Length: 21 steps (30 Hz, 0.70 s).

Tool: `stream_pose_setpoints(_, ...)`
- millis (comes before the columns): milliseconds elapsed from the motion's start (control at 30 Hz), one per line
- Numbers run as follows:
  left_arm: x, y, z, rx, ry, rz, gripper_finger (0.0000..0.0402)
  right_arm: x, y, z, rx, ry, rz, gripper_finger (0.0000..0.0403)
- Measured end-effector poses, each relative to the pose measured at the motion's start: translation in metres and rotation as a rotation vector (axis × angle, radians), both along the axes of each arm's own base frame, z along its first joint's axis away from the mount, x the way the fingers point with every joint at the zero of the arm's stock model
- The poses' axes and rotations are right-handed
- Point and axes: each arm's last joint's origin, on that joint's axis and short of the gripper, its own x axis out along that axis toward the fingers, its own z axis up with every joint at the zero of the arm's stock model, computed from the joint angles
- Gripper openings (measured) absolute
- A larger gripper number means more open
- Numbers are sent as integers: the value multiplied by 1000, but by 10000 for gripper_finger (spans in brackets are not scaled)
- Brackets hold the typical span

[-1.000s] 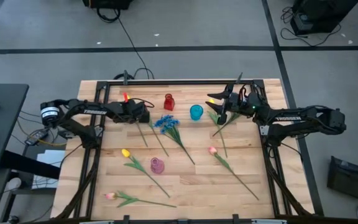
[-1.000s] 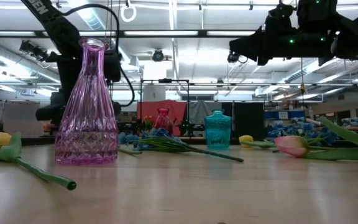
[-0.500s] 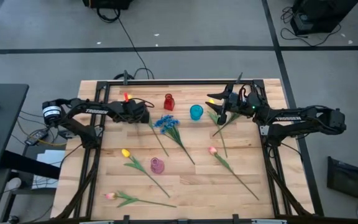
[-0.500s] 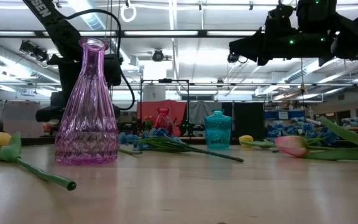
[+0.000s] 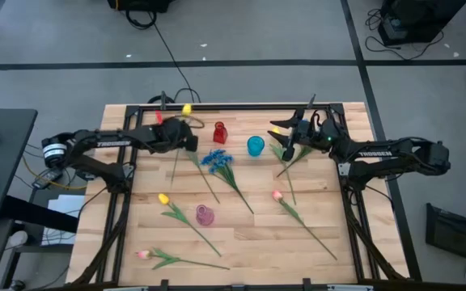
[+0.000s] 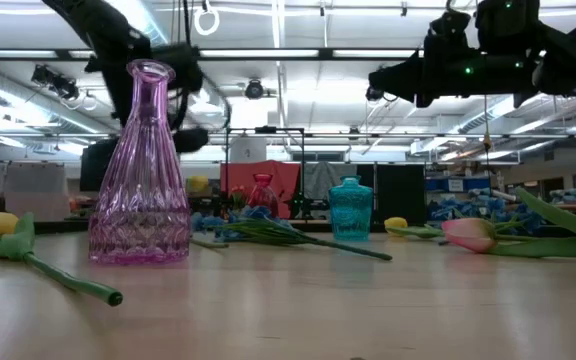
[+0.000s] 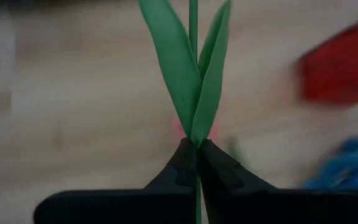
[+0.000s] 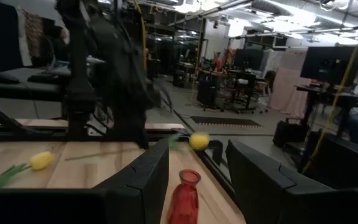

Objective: Sort flowers into vase by color
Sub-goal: Put the top left yellow tulip into the purple vase

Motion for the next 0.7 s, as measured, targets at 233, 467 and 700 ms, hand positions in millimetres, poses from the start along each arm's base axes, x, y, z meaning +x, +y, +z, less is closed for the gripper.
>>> stream_pose_setpoints(233, 37, -6, 47, 207, -202, -303, 8, -4, -7, -3, 26, 20, 46, 174)
stream_pose_setpoints(467, 67, -46, 75, 287, -487, -802, 9, -5, -10, -3, 42, 21, 43, 174)
stream_pose_setpoints(700, 77, -93, 90, 405, -615, -1034, 14, -5, -10, -3, 61, 15, 45, 174)
